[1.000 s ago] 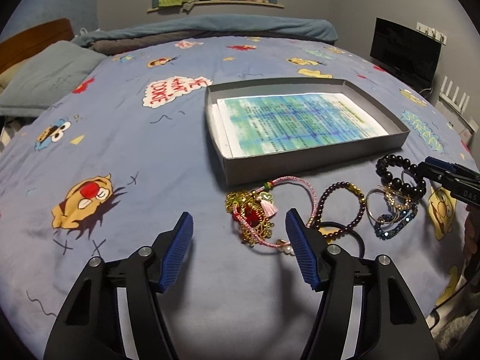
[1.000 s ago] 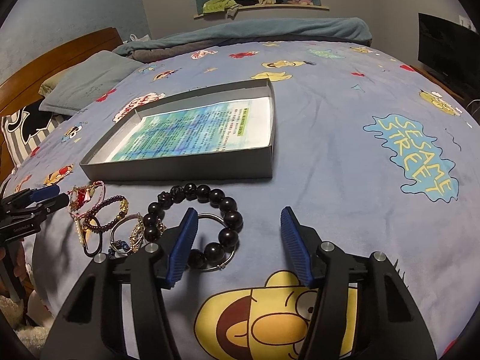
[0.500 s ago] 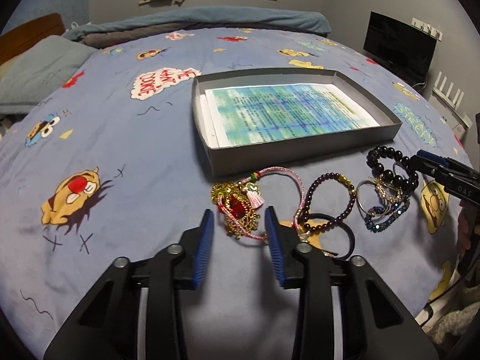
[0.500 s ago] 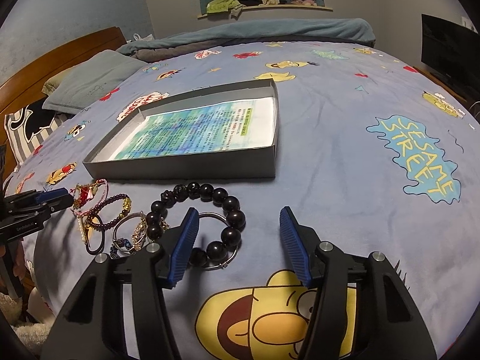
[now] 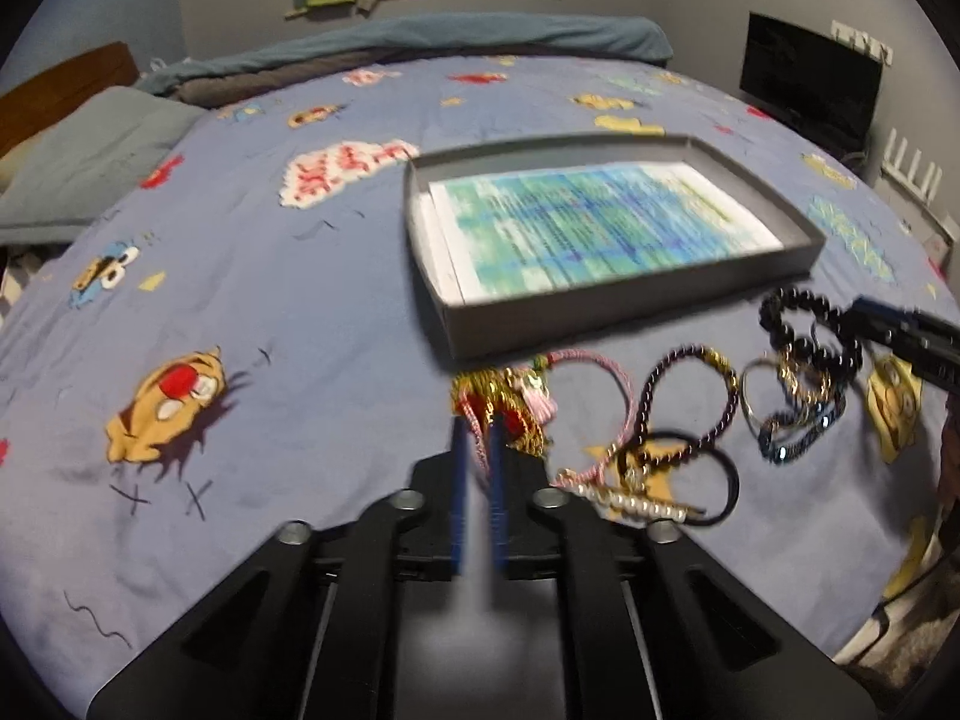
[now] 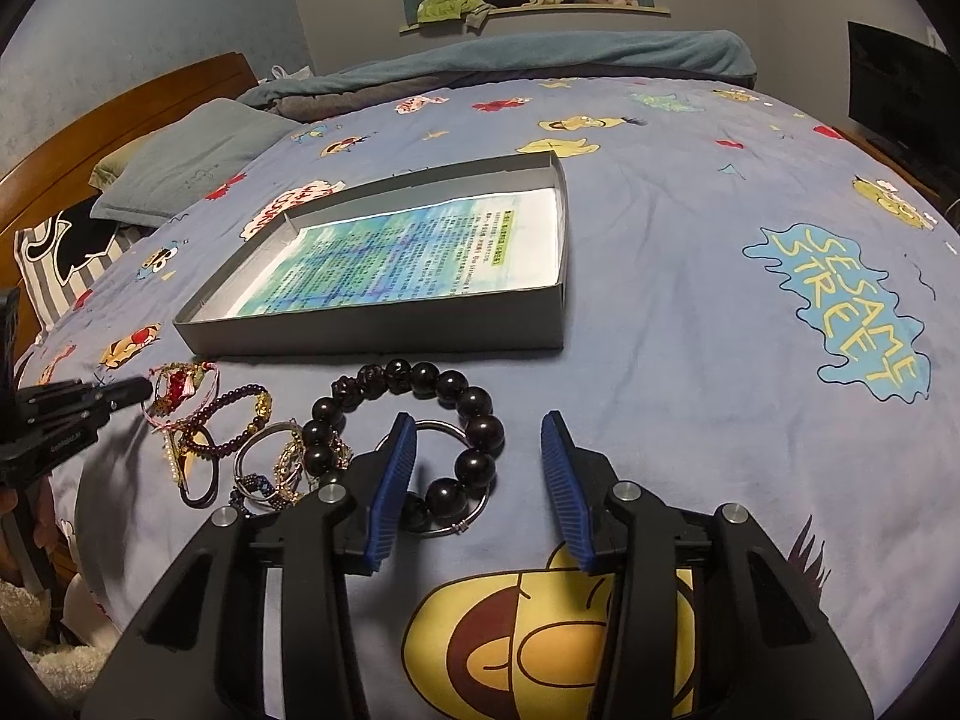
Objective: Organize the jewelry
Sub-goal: 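Grasp the gold red-beaded pendant with the left tool while the right tool grasps the black bead bracelet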
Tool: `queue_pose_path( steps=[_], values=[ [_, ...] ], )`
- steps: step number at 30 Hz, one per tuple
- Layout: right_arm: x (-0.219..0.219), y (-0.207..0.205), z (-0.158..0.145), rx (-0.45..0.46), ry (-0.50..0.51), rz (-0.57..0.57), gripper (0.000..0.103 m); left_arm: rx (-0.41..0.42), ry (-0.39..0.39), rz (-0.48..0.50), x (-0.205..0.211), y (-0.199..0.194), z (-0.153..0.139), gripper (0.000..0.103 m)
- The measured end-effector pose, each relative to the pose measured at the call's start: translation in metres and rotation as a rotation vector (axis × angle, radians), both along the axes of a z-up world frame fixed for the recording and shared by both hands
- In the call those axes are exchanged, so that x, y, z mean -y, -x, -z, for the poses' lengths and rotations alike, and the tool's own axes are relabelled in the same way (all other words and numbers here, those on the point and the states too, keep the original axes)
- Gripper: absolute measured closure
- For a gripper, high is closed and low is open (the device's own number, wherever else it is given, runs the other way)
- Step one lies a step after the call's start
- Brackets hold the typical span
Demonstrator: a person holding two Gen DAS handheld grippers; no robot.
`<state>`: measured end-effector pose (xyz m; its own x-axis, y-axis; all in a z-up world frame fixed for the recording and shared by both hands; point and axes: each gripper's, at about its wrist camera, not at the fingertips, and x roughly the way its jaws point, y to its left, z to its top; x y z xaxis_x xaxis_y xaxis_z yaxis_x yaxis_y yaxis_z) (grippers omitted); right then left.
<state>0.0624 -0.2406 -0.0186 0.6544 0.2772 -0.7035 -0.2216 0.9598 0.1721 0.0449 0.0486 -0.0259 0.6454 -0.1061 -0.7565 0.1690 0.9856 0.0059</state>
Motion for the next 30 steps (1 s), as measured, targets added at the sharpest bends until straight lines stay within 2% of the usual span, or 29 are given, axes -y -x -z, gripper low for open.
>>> queue_pose_path(
  steps=[1,3,7,10,21,23,25,29,30],
  values=[
    [0.0,0.0,0.001,-0.003,0.0,0.001,0.059,0.012,0.011,-0.001,0.0,0.0,-0.003,0.075],
    [0.0,0.0,0.001,-0.003,-0.001,0.0,0.059,0.04,0.018,-0.002,0.001,0.0,-0.009,0.066],
    [0.001,0.0,0.001,0.0,0.001,-0.001,0.059,0.019,-0.003,0.041,0.014,-0.006,-0.004,0.066],
    [0.0,0.0,0.001,0.0,0.001,-0.005,0.059,-0.008,-0.02,0.024,0.015,-0.011,0.005,0.066],
    [0.0,-0.001,0.002,0.0,-0.001,-0.007,0.059,-0.039,0.026,0.015,0.008,-0.019,0.015,0.066],
    [0.0,-0.001,0.002,-0.001,-0.002,-0.008,0.059,-0.039,0.025,0.018,0.009,-0.02,0.015,0.068],
    [0.0,-0.002,0.002,-0.003,-0.003,-0.01,0.059,-0.045,0.017,0.018,0.009,-0.021,0.016,0.08],
    [0.001,-0.004,0.002,-0.006,-0.008,-0.012,0.059,-0.037,0.02,0.024,0.008,-0.019,0.014,0.083],
    [0.001,-0.004,0.002,-0.007,-0.013,-0.013,0.065,-0.03,0.022,0.027,0.008,-0.018,0.012,0.084]
  ],
)
